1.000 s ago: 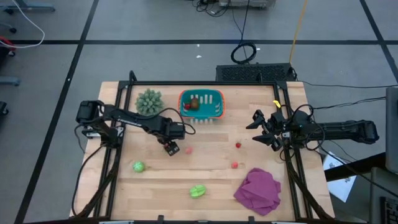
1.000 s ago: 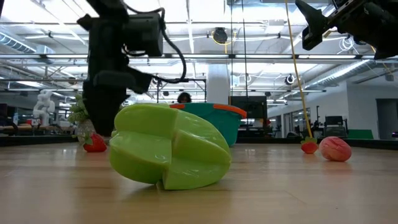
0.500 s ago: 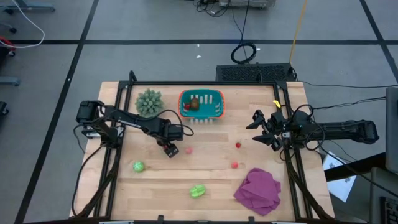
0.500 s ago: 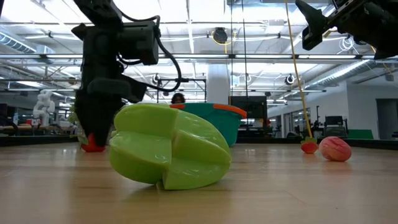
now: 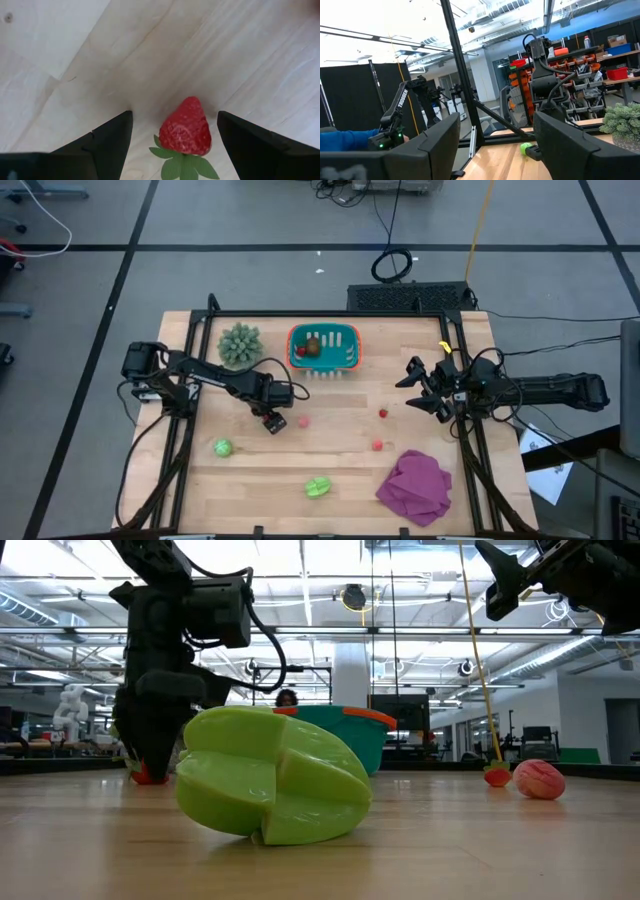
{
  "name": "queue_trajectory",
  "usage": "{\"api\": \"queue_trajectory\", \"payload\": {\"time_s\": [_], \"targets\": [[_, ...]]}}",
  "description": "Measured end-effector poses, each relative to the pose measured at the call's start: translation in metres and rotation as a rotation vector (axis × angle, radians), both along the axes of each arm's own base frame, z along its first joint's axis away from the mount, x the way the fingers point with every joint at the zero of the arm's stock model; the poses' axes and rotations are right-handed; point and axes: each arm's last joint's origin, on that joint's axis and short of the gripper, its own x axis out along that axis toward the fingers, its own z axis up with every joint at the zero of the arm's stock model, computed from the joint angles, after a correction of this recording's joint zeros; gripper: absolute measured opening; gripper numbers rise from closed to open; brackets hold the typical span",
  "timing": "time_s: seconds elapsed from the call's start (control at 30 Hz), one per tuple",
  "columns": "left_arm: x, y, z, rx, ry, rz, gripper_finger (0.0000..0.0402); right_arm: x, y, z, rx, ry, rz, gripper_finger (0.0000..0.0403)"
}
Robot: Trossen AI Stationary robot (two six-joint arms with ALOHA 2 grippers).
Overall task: Pick and placing Produce into tupperware
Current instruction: Put the left red strawberry into the blue basket
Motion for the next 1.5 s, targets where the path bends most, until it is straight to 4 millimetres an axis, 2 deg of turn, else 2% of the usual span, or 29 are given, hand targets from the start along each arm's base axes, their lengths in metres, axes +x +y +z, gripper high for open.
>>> {"api": "queue_trajectory", "payload": {"time_s": [0.23, 0.57, 0.77, 0.87, 1.13, 1.33, 1.5], "targets": [[0.000, 0.000, 0.000, 0.000, 0.002, -0.001, 0.0289, 0.000, 0.000, 0.000, 0.000, 0.000, 0.000, 0.0242], [-0.001, 0.000, 0.000, 0.008, 0.005, -0.003, 0.0204, 0.000, 0.000, 0.000, 0.000, 0.000, 0.000, 0.0242], [0.000, 0.000, 0.001, -0.004, 0.002, -0.008, 0.0175, 0.000, 0.000, 0.000, 0.000, 0.000, 0.000, 0.0242], [0.005, 0.000, 0.009, -0.029, -0.004, -0.020, 0.0166, 0.000, 0.000, 0.000, 0.000, 0.000, 0.000, 0.0242], [0.027, 0.006, 0.049, 0.008, -0.063, -0.095, 0.0168, 0.000, 0.000, 0.000, 0.000, 0.000, 0.000, 0.0242], [0.045, 0.022, 0.101, 0.133, -0.132, -0.145, 0.0160, 0.000, 0.000, 0.000, 0.000, 0.000, 0.000, 0.0242], [0.056, 0.052, 0.147, 0.264, -0.239, -0.141, 0.0164, 0.000, 0.000, 0.000, 0.000, 0.000, 0.000, 0.0242]]}}
